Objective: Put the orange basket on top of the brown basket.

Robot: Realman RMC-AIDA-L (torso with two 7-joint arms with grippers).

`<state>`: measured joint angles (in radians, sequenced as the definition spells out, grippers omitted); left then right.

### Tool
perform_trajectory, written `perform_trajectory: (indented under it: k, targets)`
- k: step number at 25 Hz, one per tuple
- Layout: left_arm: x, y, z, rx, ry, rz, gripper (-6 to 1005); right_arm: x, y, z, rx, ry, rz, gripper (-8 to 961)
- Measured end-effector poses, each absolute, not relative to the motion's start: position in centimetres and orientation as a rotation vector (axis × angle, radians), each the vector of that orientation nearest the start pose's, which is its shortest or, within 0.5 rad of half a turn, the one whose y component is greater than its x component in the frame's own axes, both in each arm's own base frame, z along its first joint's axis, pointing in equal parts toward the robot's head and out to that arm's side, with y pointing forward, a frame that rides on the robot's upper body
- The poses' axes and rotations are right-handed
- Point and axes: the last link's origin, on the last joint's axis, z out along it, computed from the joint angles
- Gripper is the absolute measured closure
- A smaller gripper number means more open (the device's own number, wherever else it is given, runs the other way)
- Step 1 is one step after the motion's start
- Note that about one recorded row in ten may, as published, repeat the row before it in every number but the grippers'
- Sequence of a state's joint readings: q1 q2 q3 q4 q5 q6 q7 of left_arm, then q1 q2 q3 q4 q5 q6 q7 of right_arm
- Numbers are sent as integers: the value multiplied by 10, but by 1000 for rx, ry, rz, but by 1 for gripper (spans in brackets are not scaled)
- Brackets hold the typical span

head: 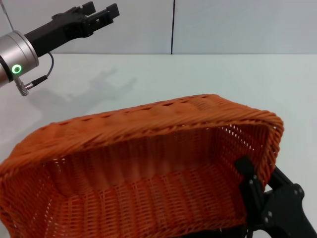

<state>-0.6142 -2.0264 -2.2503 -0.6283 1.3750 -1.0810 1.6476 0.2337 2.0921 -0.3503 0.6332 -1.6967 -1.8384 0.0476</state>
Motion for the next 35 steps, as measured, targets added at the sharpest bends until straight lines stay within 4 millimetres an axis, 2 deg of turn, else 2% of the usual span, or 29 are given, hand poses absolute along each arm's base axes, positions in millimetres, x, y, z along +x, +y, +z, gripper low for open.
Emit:
perform_trajectory:
  k: [3, 9, 19, 22, 27, 30, 31, 32, 33, 35]
  targets:
    - [-221, 426, 52, -2137, -764, -1016, 155, 230, 147, -88, -1792, 624, 1388, 771]
    - [-220, 426, 50, -2139, -764, -1020, 155, 233, 147, -86, -1796, 619, 1377, 562]
    - [-219, 428, 54, -2123, -760, -1029, 154, 243, 157, -75, -1789, 544, 1378, 396]
    - [-218, 429, 57, -2094, -761, -1053, 155, 255, 172, -58, -1764, 501, 1419, 379]
    - [-221, 427, 64, -2039, -746, -1096, 154, 285, 217, -14, -1763, 480, 1447, 379]
    - [-222, 426, 67, -2015, -739, -1122, 154, 302, 248, 20, -1764, 468, 1391, 379]
    - [-231, 417, 75, -1922, -710, -1218, 154, 308, 261, 34, -1761, 476, 1351, 379]
    - [-231, 417, 75, -1922, -710, -1218, 154, 313, 271, 44, -1753, 479, 1318, 379]
    - [-238, 411, 79, -1871, -691, -1260, 154, 322, 293, 70, -1730, 481, 1225, 379]
    - [-238, 411, 79, -1871, -691, -1260, 153, 323, 301, 77, -1719, 483, 1199, 379]
